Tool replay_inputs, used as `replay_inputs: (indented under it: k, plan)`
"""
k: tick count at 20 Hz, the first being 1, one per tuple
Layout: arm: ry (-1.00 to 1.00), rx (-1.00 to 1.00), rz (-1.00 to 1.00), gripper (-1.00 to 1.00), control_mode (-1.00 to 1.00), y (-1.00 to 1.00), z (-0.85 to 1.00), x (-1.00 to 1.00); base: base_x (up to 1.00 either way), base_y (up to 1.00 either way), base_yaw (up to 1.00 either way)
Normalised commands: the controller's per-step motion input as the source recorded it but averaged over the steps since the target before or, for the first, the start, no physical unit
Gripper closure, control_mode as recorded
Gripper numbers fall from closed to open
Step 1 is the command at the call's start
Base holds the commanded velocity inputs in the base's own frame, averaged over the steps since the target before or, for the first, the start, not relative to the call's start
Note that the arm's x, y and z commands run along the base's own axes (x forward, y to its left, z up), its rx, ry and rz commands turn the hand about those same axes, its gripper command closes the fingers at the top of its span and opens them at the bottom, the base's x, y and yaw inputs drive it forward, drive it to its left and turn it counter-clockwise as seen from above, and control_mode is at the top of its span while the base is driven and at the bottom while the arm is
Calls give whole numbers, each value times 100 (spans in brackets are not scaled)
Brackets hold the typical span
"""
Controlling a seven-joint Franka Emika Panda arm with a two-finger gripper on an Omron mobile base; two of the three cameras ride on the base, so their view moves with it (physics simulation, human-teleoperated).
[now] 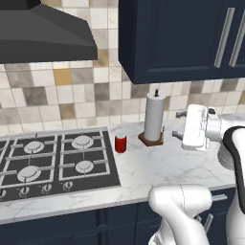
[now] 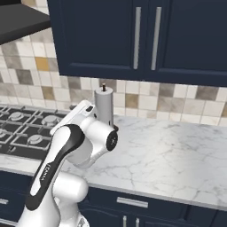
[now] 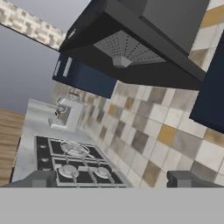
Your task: Four empty soda cans are scattered around the kitchen. Gather all the cans and cluster them next to the stove for recycling.
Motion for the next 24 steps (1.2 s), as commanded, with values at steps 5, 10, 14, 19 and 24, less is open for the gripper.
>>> replay_inputs:
  k: [5,10,14,19,24]
  plan:
    - [0,0,0,-100,100,0,0,0,-60,-28,-2]
    - [0,0,0,-100,100,0,0,0,-53,-28,-12]
    - [0,0,0,-100,100,0,0,0,-10,-19,-28]
    - [0,0,0,-100,100,0,0,0,0,-5,-36]
    - [0,0,0,-100,100,0,0,0,13,-5,-38]
